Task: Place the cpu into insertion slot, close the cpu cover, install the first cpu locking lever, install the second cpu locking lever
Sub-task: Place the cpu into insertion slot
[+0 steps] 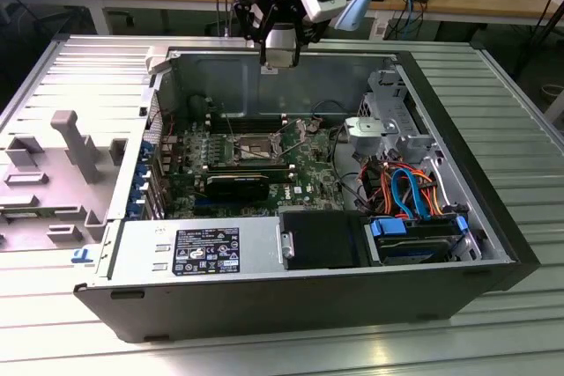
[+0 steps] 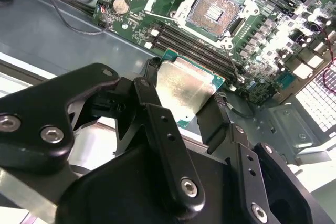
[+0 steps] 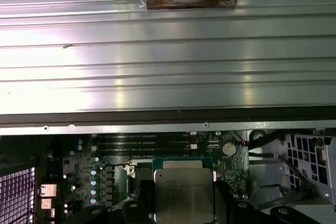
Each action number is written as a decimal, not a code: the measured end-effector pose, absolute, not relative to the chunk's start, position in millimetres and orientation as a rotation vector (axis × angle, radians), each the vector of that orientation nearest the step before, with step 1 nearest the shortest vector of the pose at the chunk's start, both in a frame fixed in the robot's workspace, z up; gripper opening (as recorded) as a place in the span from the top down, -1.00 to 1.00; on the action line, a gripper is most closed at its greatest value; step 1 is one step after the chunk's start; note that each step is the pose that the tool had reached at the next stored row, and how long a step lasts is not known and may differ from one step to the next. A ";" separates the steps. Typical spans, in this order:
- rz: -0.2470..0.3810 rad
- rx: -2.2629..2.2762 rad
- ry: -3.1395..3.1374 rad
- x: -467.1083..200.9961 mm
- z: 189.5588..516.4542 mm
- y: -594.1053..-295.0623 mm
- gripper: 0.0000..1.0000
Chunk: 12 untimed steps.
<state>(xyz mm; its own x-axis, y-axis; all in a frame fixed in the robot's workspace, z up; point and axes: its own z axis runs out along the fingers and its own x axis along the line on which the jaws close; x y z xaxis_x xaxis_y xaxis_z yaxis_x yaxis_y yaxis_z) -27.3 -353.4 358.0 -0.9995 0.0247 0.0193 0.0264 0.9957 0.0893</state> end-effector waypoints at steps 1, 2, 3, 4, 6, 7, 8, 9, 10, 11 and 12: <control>-0.140 -0.040 -3.120 -27.3 357.8 -353.7 -0.08; -0.140 -0.040 -3.120 -27.4 357.6 -354.0 -0.08; -0.140 -0.040 -3.120 -27.4 357.4 -354.4 -0.08; -0.140 -0.040 -3.120 -27.4 357.1 -354.7 -0.08; -0.140 -0.040 -3.120 -27.4 356.8 -355.2 -0.08; -0.140 -0.040 -3.120 -27.4 356.6 -355.4 -0.08; -0.140 -0.040 -3.120 -27.4 356.4 -355.6 -0.08; -0.140 -0.040 -3.120 -27.4 356.1 -355.9 -0.08; -0.140 -0.040 -3.120 -27.4 355.9 -356.1 -0.08; -0.140 -0.040 -3.120 -27.4 355.8 -356.2 -0.08; -0.140 -0.040 -3.120 -27.4 355.6 -356.4 -0.08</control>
